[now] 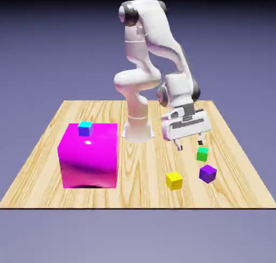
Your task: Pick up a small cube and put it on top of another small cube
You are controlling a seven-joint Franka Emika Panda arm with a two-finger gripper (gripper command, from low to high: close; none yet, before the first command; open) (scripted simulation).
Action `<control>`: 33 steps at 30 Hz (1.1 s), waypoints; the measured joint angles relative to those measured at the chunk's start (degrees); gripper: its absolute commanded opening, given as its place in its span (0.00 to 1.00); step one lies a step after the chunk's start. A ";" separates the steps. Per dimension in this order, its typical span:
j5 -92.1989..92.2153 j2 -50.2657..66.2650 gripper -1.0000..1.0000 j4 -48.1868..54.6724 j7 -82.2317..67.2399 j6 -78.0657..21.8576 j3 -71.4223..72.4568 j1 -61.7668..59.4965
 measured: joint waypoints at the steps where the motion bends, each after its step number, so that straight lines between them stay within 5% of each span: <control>1: 0.50 2.08 0.50 0.36 -0.16 0.43 -0.16 3.43; 6: 3.00 12.43 0.50 2.13 -0.93 2.60 -0.96 12.87; 13: 1.99 24.88 0.50 7.50 -0.79 9.81 3.63 7.89; 14: 1.83 26.81 0.00 8.33 -0.77 10.93 4.35 7.12; 24: 2.94 12.44 0.00 2.13 -0.88 2.60 -0.95 12.87; 33: -2.93 2.26 0.00 -3.17 1.29 -2.26 2.60 -6.49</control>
